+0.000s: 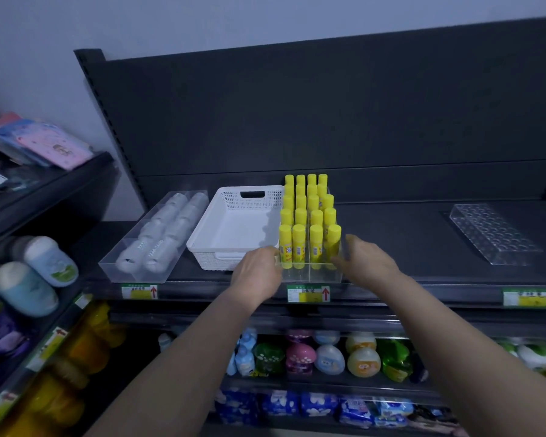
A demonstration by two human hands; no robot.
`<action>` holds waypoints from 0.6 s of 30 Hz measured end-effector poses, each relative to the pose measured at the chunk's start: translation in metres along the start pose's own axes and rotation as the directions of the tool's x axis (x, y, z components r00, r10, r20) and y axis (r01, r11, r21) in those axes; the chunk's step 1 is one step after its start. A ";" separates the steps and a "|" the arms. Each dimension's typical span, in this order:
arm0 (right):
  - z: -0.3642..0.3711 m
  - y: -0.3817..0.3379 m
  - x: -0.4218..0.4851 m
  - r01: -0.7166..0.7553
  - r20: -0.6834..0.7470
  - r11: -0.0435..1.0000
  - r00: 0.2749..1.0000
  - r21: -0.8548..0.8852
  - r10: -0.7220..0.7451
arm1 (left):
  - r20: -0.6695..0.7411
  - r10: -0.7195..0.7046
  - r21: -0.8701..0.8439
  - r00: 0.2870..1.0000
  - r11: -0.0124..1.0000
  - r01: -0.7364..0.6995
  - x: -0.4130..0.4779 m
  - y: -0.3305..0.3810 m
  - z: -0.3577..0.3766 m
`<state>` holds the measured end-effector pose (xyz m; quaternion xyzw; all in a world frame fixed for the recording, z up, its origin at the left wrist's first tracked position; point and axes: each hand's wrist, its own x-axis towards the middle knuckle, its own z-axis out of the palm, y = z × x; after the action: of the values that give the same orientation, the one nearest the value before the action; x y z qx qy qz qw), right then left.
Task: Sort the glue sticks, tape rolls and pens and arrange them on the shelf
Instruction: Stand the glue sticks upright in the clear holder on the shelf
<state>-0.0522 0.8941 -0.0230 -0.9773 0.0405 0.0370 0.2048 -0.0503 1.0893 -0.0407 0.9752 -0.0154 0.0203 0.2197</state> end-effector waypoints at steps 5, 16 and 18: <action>-0.017 -0.037 -0.008 0.135 -0.272 0.959 0.941 -0.249 -0.203 | -0.292 -0.065 -0.075 0.954 0.996 0.046 0.002 -0.024 -0.038; 0.040 -0.121 -0.004 0.377 -0.111 0.795 0.871 -0.475 -0.479 | -0.189 -0.261 0.141 0.947 0.947 0.289 0.020 -0.100 -0.068; 0.050 -0.129 0.000 0.369 -0.083 0.780 0.879 -0.506 -0.470 | -0.184 -0.258 0.130 0.949 0.950 0.283 0.028 -0.108 -0.070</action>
<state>-0.0425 1.0326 -0.0177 -0.9795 -0.1686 -0.1014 -0.0433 -0.0201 1.2164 -0.0220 0.9771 0.1385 0.0714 0.1448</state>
